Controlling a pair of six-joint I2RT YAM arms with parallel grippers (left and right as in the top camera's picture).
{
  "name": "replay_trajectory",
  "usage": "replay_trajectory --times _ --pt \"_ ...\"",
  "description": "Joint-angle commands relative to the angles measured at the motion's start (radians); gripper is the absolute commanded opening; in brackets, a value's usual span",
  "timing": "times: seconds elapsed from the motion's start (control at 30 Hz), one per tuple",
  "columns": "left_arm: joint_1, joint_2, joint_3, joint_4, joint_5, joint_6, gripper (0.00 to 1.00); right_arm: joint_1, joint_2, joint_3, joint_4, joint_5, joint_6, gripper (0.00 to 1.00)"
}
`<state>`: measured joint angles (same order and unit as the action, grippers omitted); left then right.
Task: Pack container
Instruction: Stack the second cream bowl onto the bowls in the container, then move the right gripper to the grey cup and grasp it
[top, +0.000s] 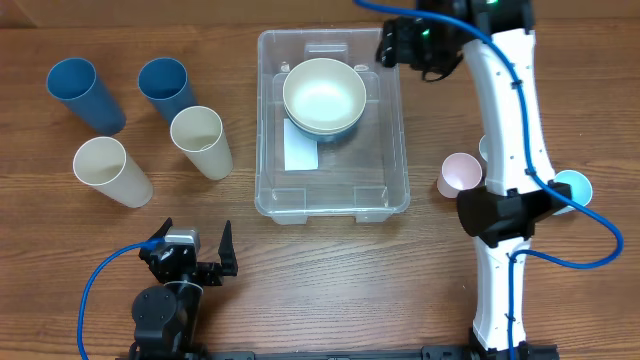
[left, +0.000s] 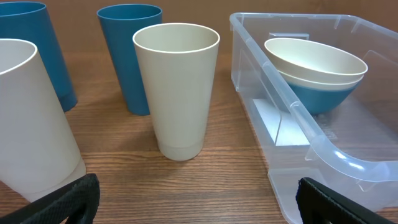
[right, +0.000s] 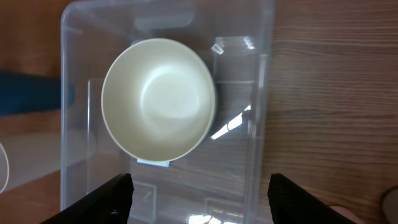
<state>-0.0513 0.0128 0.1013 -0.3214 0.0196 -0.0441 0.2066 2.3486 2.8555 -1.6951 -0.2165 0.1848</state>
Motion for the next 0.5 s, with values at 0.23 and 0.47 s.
replay_trajectory --times 0.23,0.47 --pt "0.006 -0.008 -0.005 0.003 0.014 0.019 1.00 -0.102 -0.528 -0.402 0.001 0.248 0.047 0.79" --pt "0.006 -0.008 -0.005 0.003 0.014 0.019 1.00 -0.341 -0.620 -1.110 0.246 0.266 0.119 0.81"
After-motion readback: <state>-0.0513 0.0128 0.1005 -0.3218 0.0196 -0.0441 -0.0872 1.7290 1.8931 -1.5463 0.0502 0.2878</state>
